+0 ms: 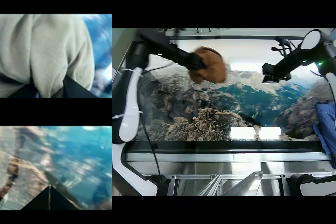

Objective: Fold the shirts.

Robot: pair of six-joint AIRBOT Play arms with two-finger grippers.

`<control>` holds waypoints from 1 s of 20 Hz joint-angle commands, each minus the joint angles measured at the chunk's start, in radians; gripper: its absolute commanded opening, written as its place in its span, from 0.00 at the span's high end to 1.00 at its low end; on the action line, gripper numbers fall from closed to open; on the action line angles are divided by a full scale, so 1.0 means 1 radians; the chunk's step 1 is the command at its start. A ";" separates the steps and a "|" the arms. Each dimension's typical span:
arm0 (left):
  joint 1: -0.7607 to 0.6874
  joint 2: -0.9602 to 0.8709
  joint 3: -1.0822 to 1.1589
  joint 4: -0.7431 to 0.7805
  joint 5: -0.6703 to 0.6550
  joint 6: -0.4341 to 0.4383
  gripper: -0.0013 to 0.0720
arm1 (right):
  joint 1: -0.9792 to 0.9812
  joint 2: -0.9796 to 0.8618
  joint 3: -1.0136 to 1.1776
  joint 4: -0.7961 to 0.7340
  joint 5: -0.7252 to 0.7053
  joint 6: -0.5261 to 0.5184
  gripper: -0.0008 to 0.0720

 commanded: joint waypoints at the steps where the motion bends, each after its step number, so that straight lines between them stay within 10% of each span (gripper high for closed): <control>1: -0.190 0.012 -0.077 0.113 -0.032 0.004 0.56 | -0.089 0.015 0.000 -0.039 0.091 -0.021 0.97; 2: -0.229 0.012 -0.095 0.164 -0.031 0.003 0.18 | -0.115 0.020 0.000 -0.039 0.109 -0.029 0.97; 3: -0.254 0.012 -0.104 0.206 -0.029 -0.019 0.00 | -0.142 0.026 0.000 -0.039 0.129 -0.043 0.97; 8: -0.240 0.042 -0.105 0.290 0.068 -0.127 0.11 | -0.200 0.028 -0.068 -0.040 0.223 -0.100 0.97; 14: -0.066 0.083 -0.250 0.282 0.226 -0.214 0.12 | -0.200 0.043 -0.285 0.217 -0.061 -0.161 0.97; 15: -0.041 0.083 -0.300 0.280 0.229 -0.214 0.12 | -0.194 0.040 -0.307 0.290 -0.112 -0.161 0.93; 16: -0.024 0.082 -0.345 0.280 0.244 -0.212 0.12 | -0.187 0.026 -0.315 0.353 -0.147 -0.190 0.60; 17: -0.011 0.080 -0.385 0.282 0.264 -0.206 0.19 | -0.182 0.005 -0.315 0.390 -0.159 -0.201 0.29; 18: 0.003 0.076 -0.422 0.280 0.277 -0.205 0.80 | -0.178 -0.020 -0.315 0.424 -0.164 -0.213 0.27; 20: 0.031 0.074 -0.483 0.278 0.238 -0.183 0.93 | -0.183 -0.057 -0.315 0.486 -0.177 -0.260 0.28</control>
